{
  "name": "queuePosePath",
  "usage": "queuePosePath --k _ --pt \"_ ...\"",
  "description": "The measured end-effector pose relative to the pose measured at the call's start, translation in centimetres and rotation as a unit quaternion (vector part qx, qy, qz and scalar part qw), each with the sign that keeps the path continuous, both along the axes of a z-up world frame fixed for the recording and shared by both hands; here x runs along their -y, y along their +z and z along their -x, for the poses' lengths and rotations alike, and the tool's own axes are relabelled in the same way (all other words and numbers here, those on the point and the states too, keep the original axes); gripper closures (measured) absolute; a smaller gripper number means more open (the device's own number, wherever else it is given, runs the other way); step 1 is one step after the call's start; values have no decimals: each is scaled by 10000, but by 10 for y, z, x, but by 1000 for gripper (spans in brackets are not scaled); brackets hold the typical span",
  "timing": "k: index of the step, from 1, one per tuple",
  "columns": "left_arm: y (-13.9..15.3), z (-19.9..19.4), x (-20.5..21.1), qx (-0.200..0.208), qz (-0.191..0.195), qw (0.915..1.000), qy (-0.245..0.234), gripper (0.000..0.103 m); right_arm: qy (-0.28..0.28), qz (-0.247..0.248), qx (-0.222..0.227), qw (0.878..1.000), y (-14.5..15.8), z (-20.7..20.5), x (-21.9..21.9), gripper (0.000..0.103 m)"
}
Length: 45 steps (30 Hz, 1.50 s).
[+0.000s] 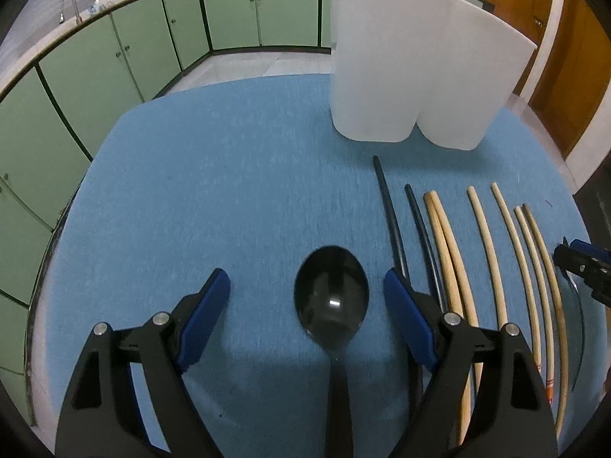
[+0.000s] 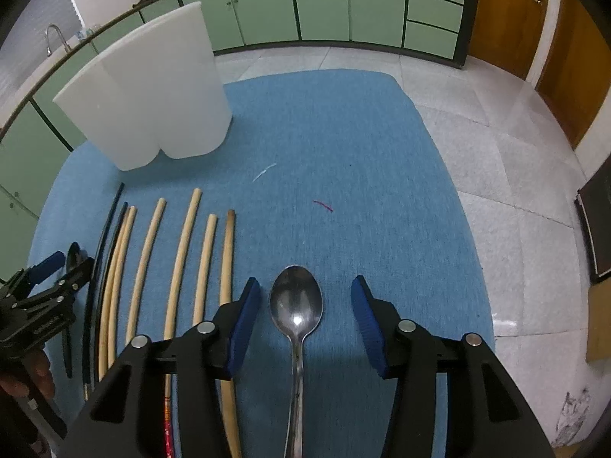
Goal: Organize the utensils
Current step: 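Grasp the black spoon with the left tool while the right tool grasps the silver spoon, then lower both spoons into the white utensil holder and open both tools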
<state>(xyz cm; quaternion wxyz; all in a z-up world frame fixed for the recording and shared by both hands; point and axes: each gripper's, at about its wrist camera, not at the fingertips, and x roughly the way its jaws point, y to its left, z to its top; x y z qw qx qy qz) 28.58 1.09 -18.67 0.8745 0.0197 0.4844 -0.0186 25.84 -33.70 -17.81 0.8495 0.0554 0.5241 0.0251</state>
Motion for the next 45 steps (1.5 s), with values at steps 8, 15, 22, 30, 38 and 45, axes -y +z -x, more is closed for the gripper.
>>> queuePosePath --k 8,15,22,30,38,45 --pt "6 7 9 113 188 9996 -151 67 121 134 90 9998 4 2 -12 75" --pt "11 21 6 386 472 9980 -173 70 205 -10 249 9995 8 8 -11 75" --pt "50 58 3 1446 629 9874 -154 70 399 -420 1150 9917 47 34 -5 75" --pt "99 65 0 2292 821 9698 -105 70 506 -808 2166 9716 107 43 -2 75" --pt "140 50 12 2925 1051 9504 -142 70 676 -933 2799 9531 156 29 -7 75" --pt "175 2 29 3382 1272 9320 -285 70 829 -930 3224 9384 196 -11 -17 75"
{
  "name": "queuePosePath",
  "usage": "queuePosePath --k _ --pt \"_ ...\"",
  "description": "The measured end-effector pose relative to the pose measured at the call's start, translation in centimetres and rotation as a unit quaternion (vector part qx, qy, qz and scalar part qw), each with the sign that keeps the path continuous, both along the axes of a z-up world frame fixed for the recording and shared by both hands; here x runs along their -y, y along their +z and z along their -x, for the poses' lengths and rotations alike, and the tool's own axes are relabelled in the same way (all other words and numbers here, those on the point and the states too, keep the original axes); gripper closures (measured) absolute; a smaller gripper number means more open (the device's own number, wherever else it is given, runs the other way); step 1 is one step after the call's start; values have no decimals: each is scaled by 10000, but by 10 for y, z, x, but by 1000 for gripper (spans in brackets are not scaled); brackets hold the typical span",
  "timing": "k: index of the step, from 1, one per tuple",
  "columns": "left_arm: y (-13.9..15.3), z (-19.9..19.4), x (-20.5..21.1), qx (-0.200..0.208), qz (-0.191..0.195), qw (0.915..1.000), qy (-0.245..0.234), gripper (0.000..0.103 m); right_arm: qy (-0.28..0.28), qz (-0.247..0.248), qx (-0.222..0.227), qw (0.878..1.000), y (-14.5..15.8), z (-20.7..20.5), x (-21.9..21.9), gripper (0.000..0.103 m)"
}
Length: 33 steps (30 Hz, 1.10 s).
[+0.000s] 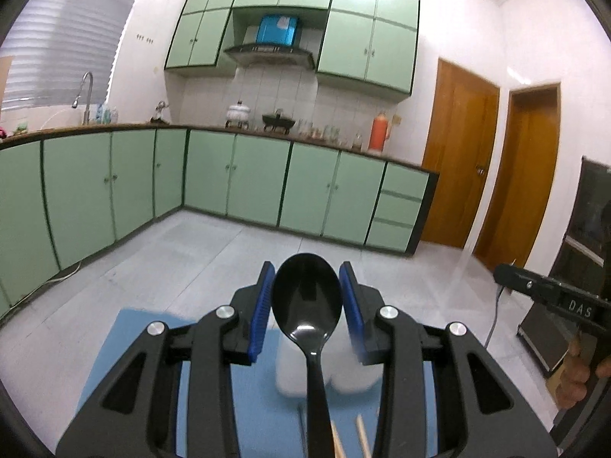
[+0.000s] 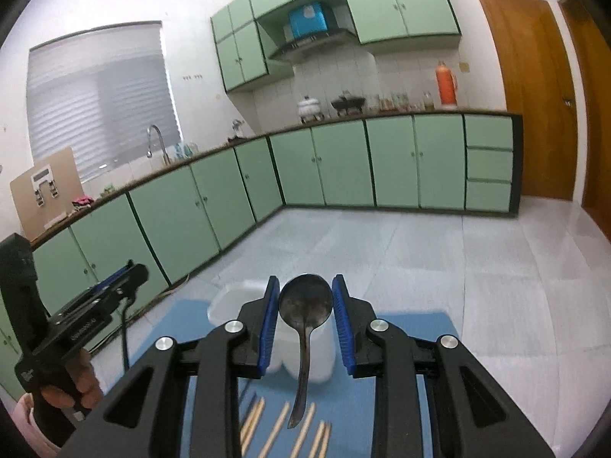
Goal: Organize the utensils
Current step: 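Lower both spoons into the white utensil holder and open both tools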
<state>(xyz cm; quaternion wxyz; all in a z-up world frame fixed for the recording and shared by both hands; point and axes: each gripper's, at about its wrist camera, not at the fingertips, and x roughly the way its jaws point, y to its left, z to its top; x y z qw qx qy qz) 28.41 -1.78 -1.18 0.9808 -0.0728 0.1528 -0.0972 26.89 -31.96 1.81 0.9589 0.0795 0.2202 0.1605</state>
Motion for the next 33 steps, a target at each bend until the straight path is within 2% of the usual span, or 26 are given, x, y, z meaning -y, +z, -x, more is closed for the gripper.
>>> queuePosePath --k 8,13,22,27,33 --pt "22 -60 10 462 243 9986 -32 70 63 -45 238 9997 19 -57 -16 75" --pt "13 -91 18 639 201 9978 -12 70 46 24 205 9998 9 -83 -23 75" --pt "-27 -120 12 469 397 9981 -85 70 -31 -1 78 10000 -20 -120 -28 75" --pt "-39 -125 15 458 337 9983 -131 70 -69 140 69 9999 -36 -131 -37 75" --pt "-59 -122 16 221 225 9994 -154 69 26 325 -36 9995 -57 -127 -55 75"
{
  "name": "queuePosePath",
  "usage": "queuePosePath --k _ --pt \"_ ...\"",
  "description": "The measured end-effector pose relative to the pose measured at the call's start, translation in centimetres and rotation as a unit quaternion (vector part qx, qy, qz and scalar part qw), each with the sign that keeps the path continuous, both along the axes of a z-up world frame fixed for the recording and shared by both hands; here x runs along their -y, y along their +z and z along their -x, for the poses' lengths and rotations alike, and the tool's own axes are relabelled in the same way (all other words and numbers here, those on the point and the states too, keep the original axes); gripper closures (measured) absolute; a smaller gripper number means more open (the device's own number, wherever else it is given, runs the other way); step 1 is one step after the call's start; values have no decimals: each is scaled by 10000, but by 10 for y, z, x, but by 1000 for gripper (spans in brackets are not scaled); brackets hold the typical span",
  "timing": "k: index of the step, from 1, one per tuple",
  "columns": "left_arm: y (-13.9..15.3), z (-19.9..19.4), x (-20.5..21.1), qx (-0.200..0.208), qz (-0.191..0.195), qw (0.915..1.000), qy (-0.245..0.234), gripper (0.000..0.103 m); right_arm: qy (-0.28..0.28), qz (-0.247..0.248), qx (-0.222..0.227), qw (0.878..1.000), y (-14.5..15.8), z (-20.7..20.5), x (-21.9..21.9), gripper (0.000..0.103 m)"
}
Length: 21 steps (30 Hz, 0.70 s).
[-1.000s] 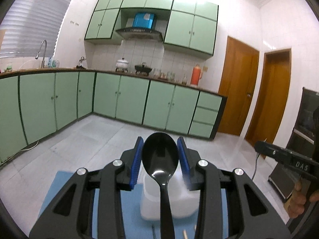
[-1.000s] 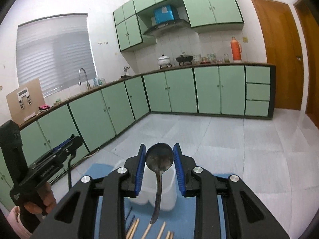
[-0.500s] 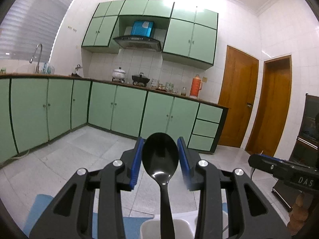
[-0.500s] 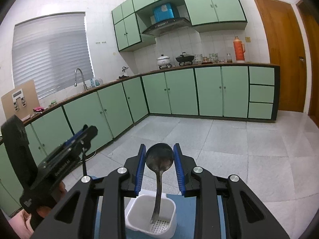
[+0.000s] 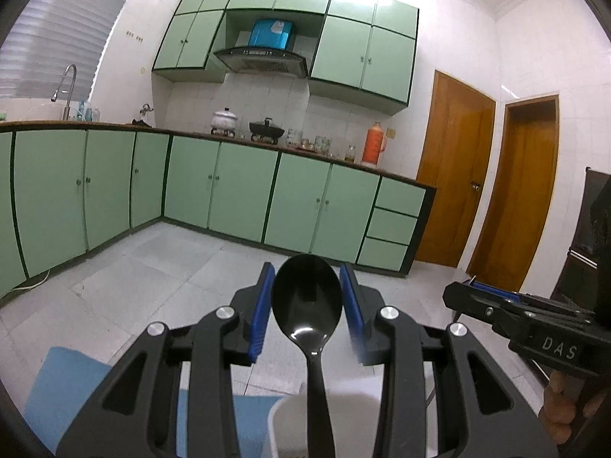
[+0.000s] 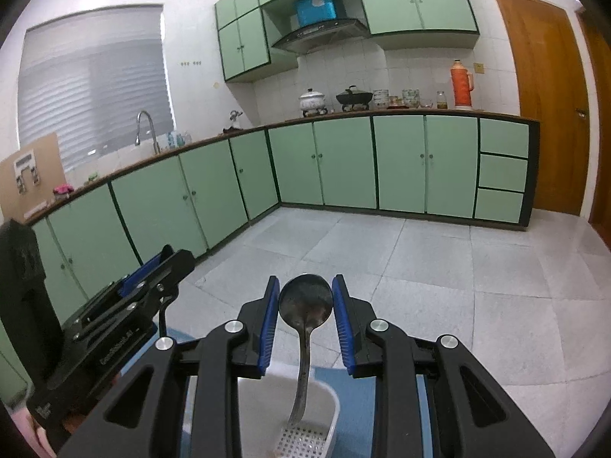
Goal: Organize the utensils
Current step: 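Lower both spoons into the white utensil holder and open both tools, then grasp a plain wooden chopstick with the right tool while the left tool returns to the mat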
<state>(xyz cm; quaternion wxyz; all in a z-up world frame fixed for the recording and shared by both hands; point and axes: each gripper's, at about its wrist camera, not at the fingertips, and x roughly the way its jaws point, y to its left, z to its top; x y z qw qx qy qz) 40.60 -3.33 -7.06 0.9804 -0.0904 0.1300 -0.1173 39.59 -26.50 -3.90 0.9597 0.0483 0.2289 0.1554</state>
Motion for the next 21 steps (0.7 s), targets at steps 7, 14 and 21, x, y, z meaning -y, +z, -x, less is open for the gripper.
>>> queuePosePath --k 7,14,21 --pt "-10 13 -9 -216 -46 9998 -12 59 154 -72 -160 9997 -18 16 -3 75" --pt "-5 40 -19 -273 31 9996 1 42 223 -116 -209 9995 -20 33 2 67" --pt "9 97 -26 -428 -227 9987 143 21 -219 -198 37 9996 -7 88 28 37"
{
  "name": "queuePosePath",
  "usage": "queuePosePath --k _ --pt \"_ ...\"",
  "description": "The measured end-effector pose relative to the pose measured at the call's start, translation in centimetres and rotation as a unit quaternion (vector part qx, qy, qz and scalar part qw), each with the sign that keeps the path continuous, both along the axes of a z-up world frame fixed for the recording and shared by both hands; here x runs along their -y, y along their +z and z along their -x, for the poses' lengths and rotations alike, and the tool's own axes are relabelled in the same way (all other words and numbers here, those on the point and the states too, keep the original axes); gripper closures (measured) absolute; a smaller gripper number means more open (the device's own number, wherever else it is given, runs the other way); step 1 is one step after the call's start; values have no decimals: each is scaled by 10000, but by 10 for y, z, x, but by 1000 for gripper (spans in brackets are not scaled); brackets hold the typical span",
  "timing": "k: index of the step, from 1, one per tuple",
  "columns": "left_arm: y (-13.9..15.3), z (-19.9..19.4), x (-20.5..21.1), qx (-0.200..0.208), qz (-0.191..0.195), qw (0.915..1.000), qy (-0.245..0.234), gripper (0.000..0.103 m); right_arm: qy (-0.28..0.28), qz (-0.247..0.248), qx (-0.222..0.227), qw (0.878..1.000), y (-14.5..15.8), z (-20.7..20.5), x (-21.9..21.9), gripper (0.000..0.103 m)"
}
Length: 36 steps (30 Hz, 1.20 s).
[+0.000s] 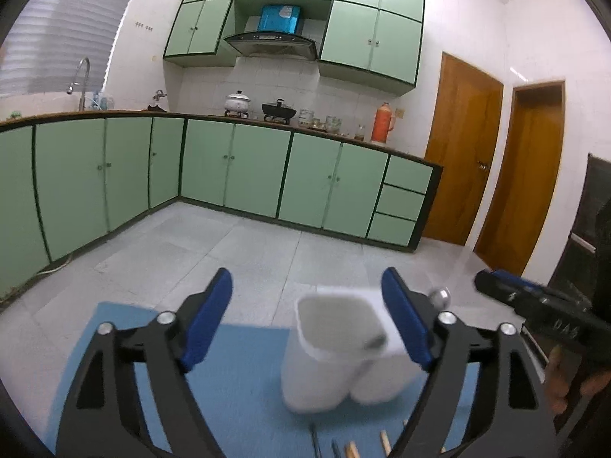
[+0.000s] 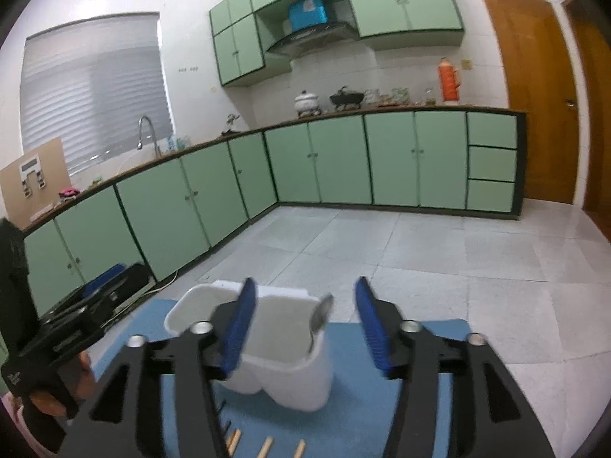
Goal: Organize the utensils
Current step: 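Grasp a plain wooden chopstick with the right tool while the left tool returns to the mat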
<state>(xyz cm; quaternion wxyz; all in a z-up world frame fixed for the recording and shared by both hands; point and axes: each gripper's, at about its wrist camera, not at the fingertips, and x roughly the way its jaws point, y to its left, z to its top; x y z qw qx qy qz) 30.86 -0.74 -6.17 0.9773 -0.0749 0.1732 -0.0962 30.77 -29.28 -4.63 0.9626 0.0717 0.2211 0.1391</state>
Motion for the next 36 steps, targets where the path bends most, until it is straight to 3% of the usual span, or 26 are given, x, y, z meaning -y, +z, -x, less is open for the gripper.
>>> queuePosePath --k 6,14,23,28,36 --pt "-16 67 -6 -516 -241 9982 164 10 -298 178 -6 9994 -12 76 13 6" --pt "-63 127 -16 -1613 -343 9862 142 6 -428 308 -811 9953 -55 149 20 6" --pt "-87 163 -19 -1893 -639 9798 52 6 -440 124 -1488 9878 -95 202 23 6" --pt "-97 173 -12 -2015 -801 9762 -40 6 -443 28 -1621 9858 -104 219 26 16" --pt "-112 192 -5 -2240 -938 9699 -161 7 -182 267 -2002 9792 -122 241 15 60"
